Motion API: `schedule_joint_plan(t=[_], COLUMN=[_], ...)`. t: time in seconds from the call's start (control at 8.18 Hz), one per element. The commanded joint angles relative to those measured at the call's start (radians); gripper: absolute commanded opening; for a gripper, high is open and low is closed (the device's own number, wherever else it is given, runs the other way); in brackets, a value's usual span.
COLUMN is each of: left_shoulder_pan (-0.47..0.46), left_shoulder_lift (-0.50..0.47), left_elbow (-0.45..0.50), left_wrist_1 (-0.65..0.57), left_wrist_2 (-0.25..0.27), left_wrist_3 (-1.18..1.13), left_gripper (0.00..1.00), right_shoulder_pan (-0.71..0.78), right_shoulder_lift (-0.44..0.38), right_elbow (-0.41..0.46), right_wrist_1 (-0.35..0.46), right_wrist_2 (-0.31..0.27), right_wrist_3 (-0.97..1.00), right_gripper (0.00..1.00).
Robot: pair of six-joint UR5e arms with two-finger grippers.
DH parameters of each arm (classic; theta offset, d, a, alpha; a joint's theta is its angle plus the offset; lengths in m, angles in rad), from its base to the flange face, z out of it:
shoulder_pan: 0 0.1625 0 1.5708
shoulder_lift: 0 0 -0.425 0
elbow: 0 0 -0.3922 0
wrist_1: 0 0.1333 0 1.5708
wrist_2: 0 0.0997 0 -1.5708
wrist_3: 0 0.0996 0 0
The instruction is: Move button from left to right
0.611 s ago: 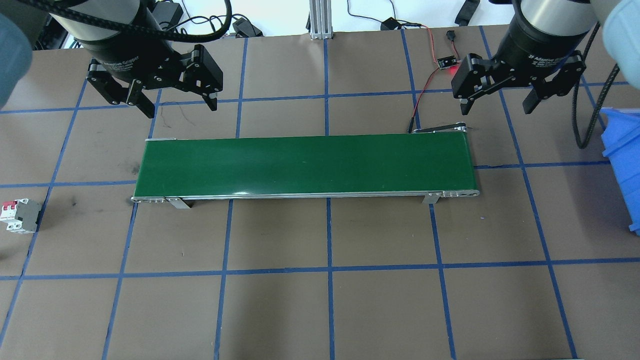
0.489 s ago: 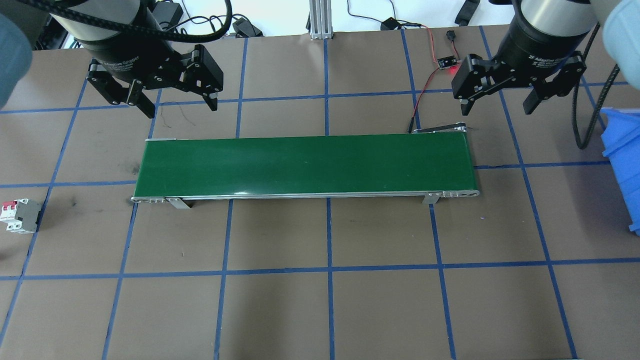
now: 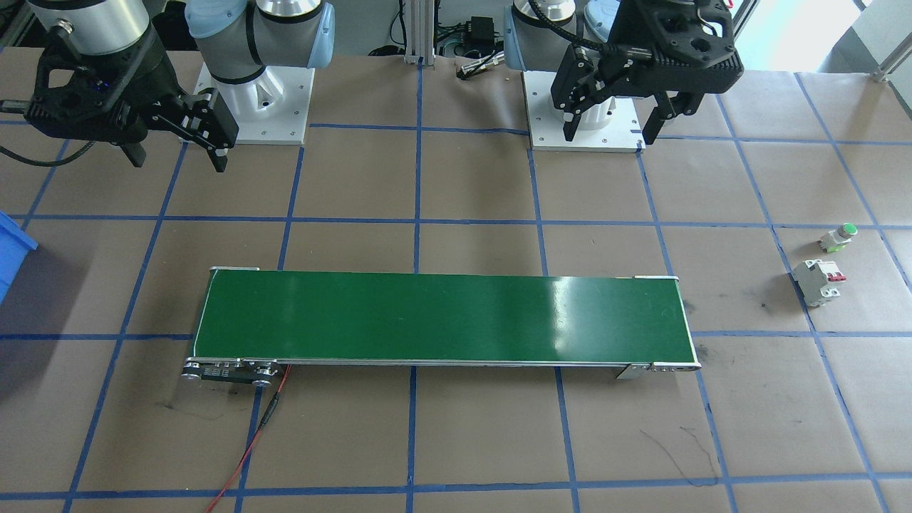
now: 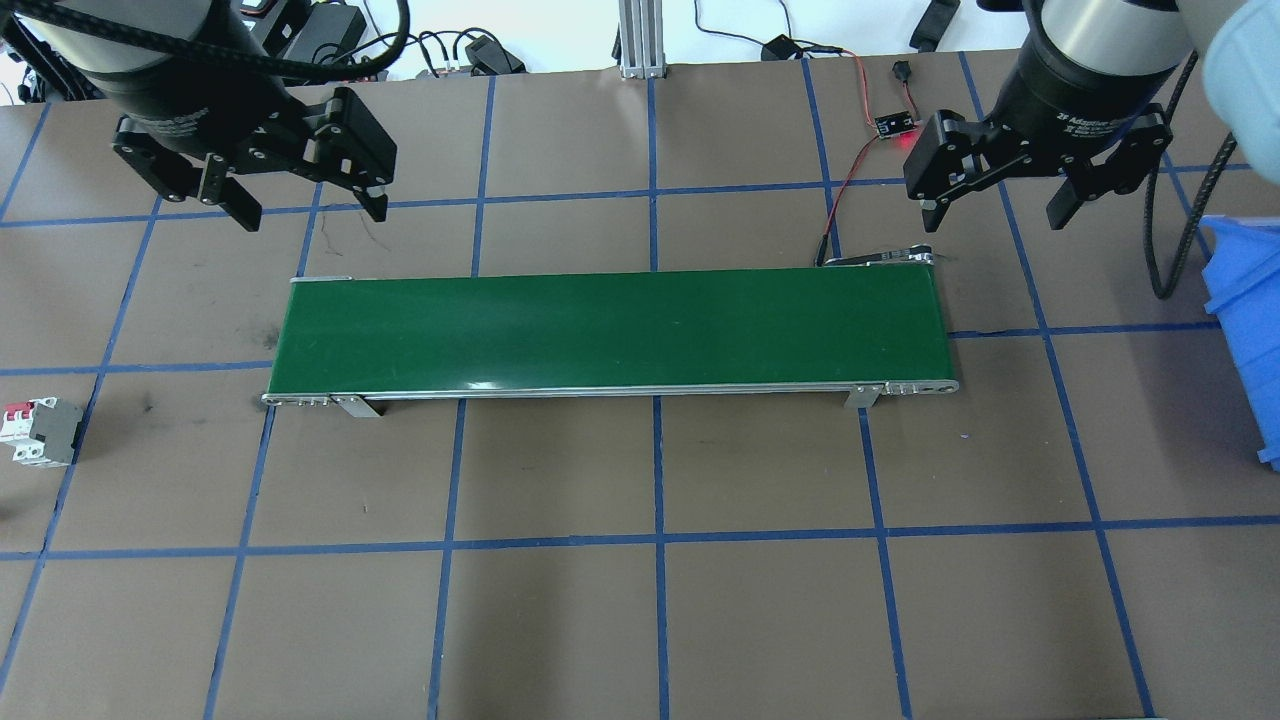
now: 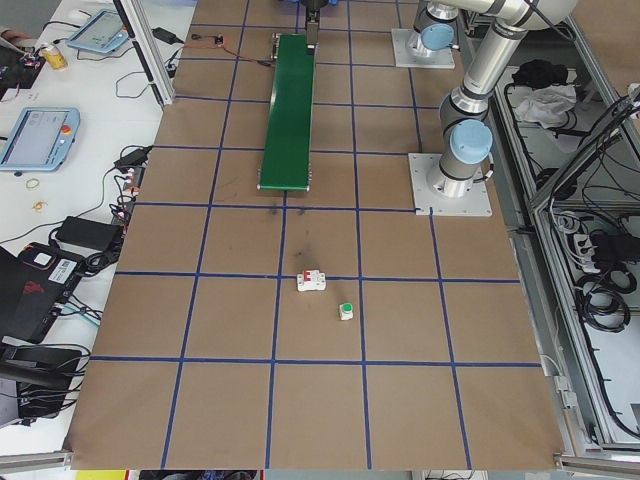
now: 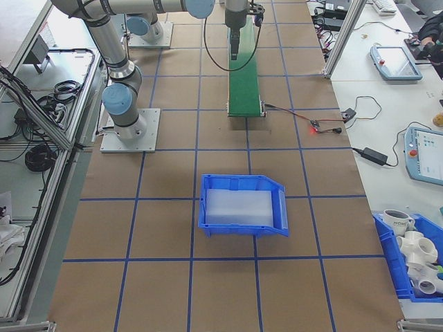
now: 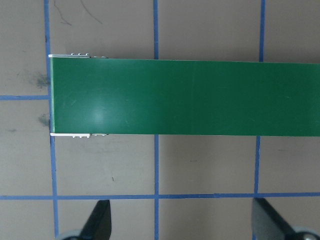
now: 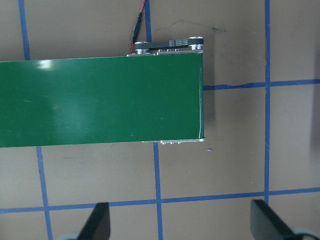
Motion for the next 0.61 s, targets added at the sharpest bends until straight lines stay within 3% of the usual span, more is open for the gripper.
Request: schedule_joint_plan(t=[0.0, 0.12, 0.49], left_shoulder_pan=[0.194, 0.293, 0.620], left_shoulder_lift=[0.028, 0.030, -0.008], left_elbow=[0.023, 0.026, 0.031], left_wrist_1=[-0.086, -0.226, -0.231], left_wrist_2=[0.008, 0.005, 0.003], left_wrist_3=[0.024, 0.024, 0.272], left_gripper=[1.00, 1.00, 1.00], right_shoulder_pan=[0.000, 0.000, 0.000], right_shoulder_lift=[0.000, 0.002, 0.002], right_elbow=[0.000, 0.000, 0.000], right_wrist_1=[-0.008, -0.008, -0.008], right_wrist_2=[-0.001, -0.003, 0.000], right_wrist_3=[0.000, 0.000, 0.000], right_gripper=[1.00, 1.00, 1.00])
